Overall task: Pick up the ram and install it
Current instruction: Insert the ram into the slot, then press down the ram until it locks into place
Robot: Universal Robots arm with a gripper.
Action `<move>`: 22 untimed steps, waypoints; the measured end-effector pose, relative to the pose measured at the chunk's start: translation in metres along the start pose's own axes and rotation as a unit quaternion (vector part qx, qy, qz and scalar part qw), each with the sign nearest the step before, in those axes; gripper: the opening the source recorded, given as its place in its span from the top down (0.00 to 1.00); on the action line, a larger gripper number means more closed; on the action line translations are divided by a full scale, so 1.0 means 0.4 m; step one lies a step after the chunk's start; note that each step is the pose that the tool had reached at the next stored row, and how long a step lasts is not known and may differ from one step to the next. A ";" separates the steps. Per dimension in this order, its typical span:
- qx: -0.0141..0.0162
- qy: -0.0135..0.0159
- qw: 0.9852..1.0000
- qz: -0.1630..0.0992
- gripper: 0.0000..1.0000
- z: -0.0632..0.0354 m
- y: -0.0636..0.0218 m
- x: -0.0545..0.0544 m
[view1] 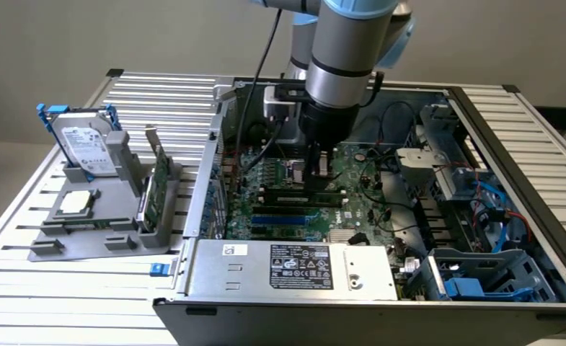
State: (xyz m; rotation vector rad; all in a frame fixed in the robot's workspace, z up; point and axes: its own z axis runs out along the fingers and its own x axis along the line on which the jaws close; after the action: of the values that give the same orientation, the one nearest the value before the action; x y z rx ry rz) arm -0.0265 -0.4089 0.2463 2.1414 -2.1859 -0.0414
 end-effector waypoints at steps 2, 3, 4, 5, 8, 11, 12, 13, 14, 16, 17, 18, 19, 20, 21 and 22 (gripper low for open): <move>-0.001 0.000 1.000 0.000 0.60 -0.015 0.002 0.001; -0.001 0.000 1.000 0.000 0.62 -0.020 0.002 0.001; -0.001 0.000 1.000 0.000 0.68 -0.023 0.004 0.001; -0.001 0.000 1.000 0.000 0.68 -0.024 0.005 0.001; -0.002 0.000 1.000 0.000 0.87 -0.024 0.005 0.001; -0.002 0.000 1.000 0.000 0.89 -0.024 0.005 0.001; -0.002 0.000 1.000 0.000 0.89 -0.024 0.005 0.001; -0.002 0.000 1.000 0.000 0.89 -0.024 0.005 0.001; -0.002 0.000 1.000 0.000 0.89 -0.024 0.005 0.001; -0.002 0.000 1.000 0.000 0.89 -0.024 0.005 0.001; -0.002 0.000 1.000 0.000 0.89 -0.024 0.005 0.001; -0.002 0.000 1.000 0.000 0.89 -0.024 0.005 0.001; -0.002 0.000 1.000 0.000 0.89 -0.024 0.005 0.001; -0.002 0.000 1.000 0.000 0.89 -0.024 0.005 0.001; -0.002 0.000 1.000 0.000 0.89 -0.024 0.005 0.001; -0.002 0.000 1.000 0.000 0.89 -0.024 0.005 0.001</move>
State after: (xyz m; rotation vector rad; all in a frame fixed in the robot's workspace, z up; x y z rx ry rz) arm -0.0276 -0.4089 0.2562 2.1394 -2.1846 -0.0448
